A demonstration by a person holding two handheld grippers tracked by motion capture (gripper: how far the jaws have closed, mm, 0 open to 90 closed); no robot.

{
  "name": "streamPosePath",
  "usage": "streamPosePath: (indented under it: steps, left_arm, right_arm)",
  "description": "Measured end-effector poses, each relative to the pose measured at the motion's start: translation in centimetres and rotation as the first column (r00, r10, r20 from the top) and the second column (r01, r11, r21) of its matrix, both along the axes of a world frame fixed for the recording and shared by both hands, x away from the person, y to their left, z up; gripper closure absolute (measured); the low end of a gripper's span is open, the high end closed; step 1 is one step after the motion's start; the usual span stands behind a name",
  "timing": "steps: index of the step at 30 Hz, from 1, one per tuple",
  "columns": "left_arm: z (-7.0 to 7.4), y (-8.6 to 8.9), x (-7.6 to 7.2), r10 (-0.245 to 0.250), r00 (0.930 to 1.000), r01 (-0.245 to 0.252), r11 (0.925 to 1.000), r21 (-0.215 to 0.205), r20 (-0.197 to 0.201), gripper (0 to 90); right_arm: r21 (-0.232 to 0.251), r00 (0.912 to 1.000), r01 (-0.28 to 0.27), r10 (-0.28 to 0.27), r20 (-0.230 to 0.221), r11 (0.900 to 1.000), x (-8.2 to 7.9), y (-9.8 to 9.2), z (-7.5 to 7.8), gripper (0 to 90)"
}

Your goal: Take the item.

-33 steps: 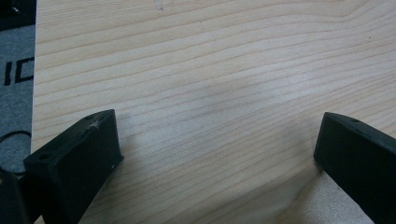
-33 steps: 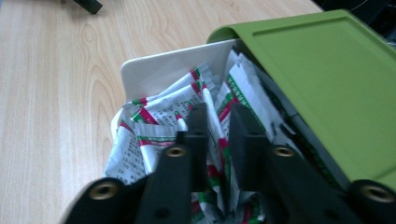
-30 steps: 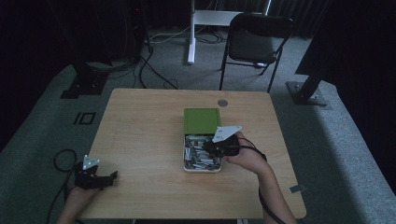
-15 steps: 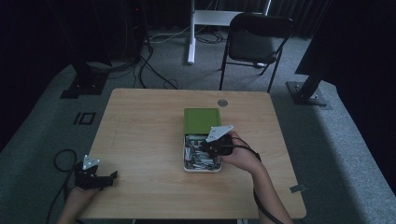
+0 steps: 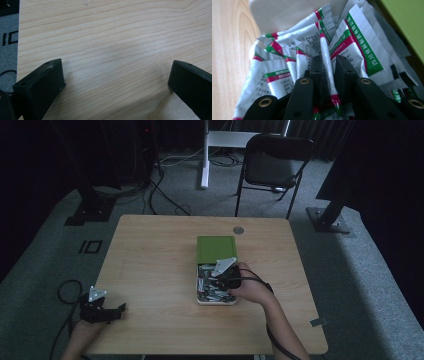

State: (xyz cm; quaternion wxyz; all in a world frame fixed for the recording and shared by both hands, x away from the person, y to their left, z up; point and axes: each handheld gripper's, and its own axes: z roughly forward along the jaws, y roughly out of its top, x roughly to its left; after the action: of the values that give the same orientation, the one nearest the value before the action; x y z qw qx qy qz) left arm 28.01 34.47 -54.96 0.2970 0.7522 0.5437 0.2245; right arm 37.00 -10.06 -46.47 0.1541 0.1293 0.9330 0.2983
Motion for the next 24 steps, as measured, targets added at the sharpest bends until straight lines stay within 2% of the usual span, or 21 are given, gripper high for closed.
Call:
streamPosePath:
  steps: [7, 12, 15, 20, 24]
  left_arm:
    - [0.0, 0.0, 0.0, 0.000, 1.0000, 0.000, 1.0000, 0.000, 0.000, 1.2]
    - [0.0, 0.0, 0.0, 0.000, 1.0000, 0.000, 1.0000, 0.000, 0.000, 1.2]
    - [0.0, 0.0, 0.0, 0.000, 1.0000, 0.000, 1.0000, 0.000, 0.000, 1.2]
    - [0.0, 0.0, 0.0, 0.000, 1.0000, 0.000, 1.0000, 0.001, 0.000, 1.2]
    - [0.0, 0.0, 0.0, 0.000, 1.0000, 0.000, 1.0000, 0.000, 0.000, 1.2]
  right_arm:
    - [-0.021, 0.9998, 0.016, -0.016, -0.008, 1.000, 0.4, 0.5, -0.3, 76.8]
    - [-0.036, 1.0000, 0.006, -0.006, 0.003, 0.999, 0.3, 0.6, -0.4, 83.2]
    - [-0.050, 1.0000, -0.001, 0.001, 0.005, 0.999, 0.1, 0.7, -0.2, 84.0]
    - [-0.012, 1.0000, -0.003, 0.003, -0.009, 1.000, -0.2, 0.3, 0.3, 84.1]
    - [0.055, 0.9999, 0.005, -0.004, -0.017, 0.998, -0.3, -0.4, 1.1, 84.2]
